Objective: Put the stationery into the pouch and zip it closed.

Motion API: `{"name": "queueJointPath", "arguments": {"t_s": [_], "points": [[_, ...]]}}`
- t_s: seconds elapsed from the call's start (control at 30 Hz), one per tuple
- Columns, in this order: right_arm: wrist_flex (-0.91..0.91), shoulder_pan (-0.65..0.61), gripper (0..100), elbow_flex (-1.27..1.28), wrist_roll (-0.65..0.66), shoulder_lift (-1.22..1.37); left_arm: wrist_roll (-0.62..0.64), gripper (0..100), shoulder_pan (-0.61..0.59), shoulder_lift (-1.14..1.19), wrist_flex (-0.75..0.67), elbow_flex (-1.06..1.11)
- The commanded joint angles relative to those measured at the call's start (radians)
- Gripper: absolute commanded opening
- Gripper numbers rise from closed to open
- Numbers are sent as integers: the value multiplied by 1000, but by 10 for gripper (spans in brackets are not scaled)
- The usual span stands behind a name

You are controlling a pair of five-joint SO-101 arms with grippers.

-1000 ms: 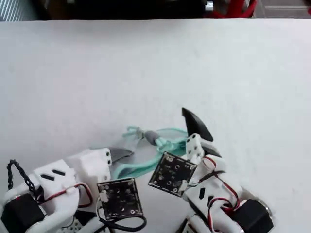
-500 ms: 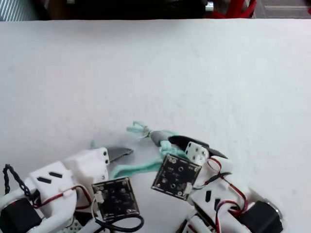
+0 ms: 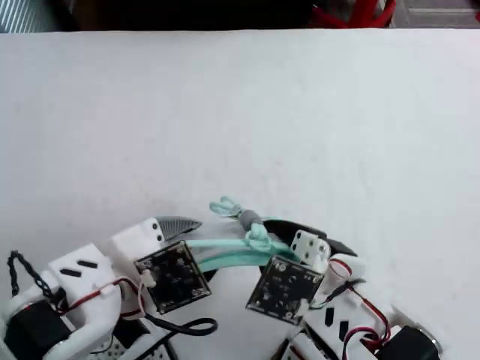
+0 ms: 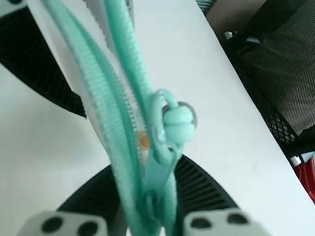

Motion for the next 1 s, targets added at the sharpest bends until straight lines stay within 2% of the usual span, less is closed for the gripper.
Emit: {"name": "queueJointPath", "arguments": {"t_s": [0.0, 0.13, 0.3, 0.4, 0.6, 0.8, 0.87, 0.97], "points": [[-145, 113, 19, -2, -34, -4, 6, 230, 18, 1, 15, 141], [-271, 243, 19, 104, -18, -4, -2, 238, -5, 1, 37, 143], [-346, 268, 19, 256, 40, -4, -55, 238, -240, 1, -64, 20], [-367, 268, 19, 301, 41, -4, -55, 263, -318, 1, -129, 15], [-426, 269, 19, 339, 41, -2, -55, 272, -298, -1, -112, -17], [-473, 265, 19, 342, 31, 90, -46, 271, -297, 7, -117, -270], [-493, 260, 19, 341, -18, 119, 3, 260, -297, 7, -167, -275], [-512, 257, 19, 339, -69, 130, 210, 247, -297, 7, -318, -192]]}}
